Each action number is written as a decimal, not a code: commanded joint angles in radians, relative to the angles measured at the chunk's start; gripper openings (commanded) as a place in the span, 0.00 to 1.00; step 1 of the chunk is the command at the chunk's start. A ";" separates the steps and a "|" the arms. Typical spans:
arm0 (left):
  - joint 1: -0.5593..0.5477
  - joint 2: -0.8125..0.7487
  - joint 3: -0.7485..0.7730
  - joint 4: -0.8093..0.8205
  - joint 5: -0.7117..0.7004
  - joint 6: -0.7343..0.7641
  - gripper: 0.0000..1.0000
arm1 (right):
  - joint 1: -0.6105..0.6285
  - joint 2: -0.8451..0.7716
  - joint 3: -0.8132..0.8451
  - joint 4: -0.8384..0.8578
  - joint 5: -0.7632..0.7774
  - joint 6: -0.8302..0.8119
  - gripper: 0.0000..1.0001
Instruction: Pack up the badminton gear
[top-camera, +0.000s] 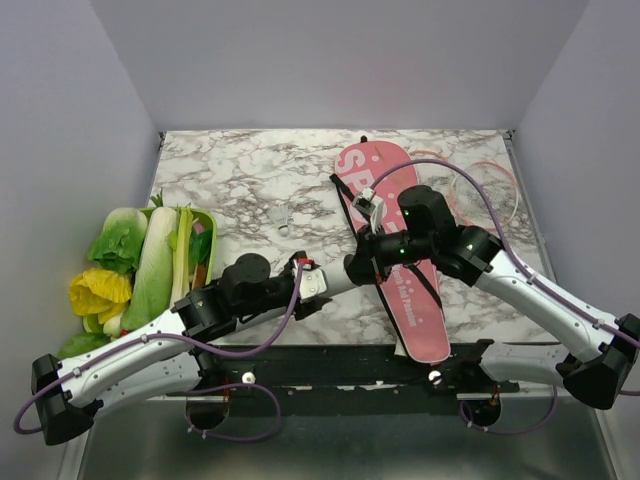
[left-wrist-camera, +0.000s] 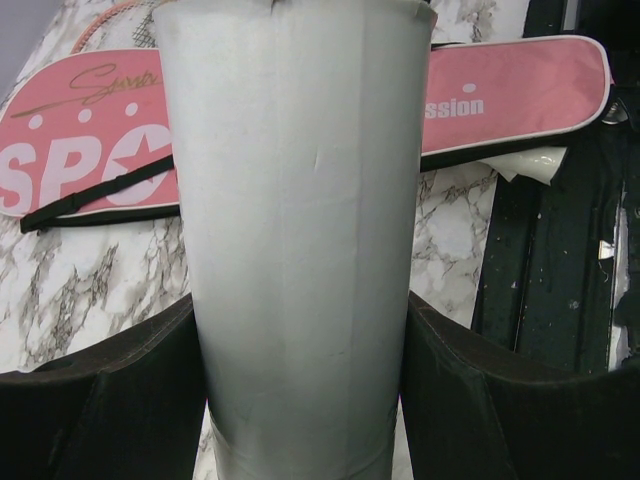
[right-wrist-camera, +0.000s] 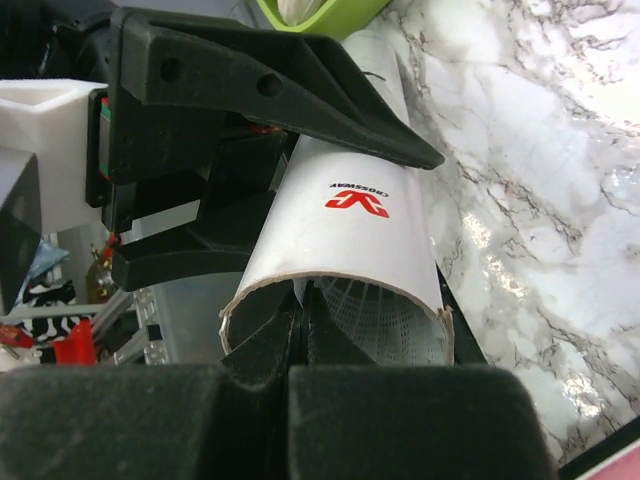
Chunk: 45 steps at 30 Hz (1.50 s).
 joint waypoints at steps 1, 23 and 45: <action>-0.010 -0.020 -0.008 0.056 0.026 -0.013 0.00 | 0.033 -0.004 -0.065 0.148 -0.032 0.077 0.01; -0.008 -0.032 -0.017 0.049 -0.061 0.002 0.00 | 0.039 -0.061 0.324 -0.285 0.498 -0.059 0.59; 0.096 0.035 -0.001 0.137 -0.791 -0.067 0.00 | -0.217 0.623 0.681 -0.001 0.424 0.042 0.60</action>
